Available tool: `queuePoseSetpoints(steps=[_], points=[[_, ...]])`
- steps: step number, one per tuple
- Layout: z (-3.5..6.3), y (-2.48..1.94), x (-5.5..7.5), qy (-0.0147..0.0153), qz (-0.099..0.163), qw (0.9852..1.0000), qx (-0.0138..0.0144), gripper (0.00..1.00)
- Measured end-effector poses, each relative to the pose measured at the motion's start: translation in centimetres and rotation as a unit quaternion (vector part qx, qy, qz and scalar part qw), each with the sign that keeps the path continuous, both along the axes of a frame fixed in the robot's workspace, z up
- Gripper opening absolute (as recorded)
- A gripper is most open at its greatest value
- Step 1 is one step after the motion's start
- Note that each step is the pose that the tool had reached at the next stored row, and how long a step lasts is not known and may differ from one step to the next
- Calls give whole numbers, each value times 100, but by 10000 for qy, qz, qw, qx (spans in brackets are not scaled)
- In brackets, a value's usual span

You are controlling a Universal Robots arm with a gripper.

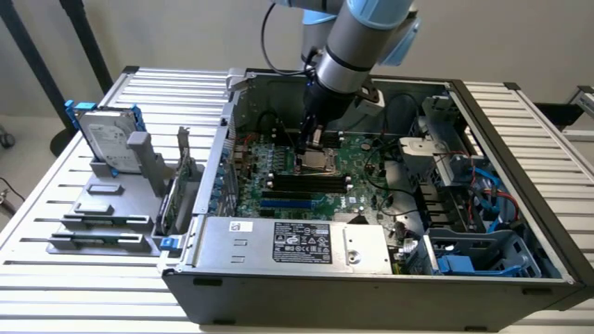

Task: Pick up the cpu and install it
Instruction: 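Close the cpu cover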

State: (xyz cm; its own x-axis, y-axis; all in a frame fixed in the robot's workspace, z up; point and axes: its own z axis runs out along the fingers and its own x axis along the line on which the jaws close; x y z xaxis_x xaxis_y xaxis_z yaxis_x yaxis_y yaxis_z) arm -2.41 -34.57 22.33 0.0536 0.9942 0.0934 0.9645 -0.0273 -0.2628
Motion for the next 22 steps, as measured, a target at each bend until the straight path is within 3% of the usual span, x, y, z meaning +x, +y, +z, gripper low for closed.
queuePoseSetpoints(steps=[8, 17, 22], points=[[-75, 61, -14, 1, -63, 10000, 47, 11], [-213, 83, -14, 1, -94, 9999, 55, 11], [-247, 83, -15, 16, -101, 9999, 70, 11]])
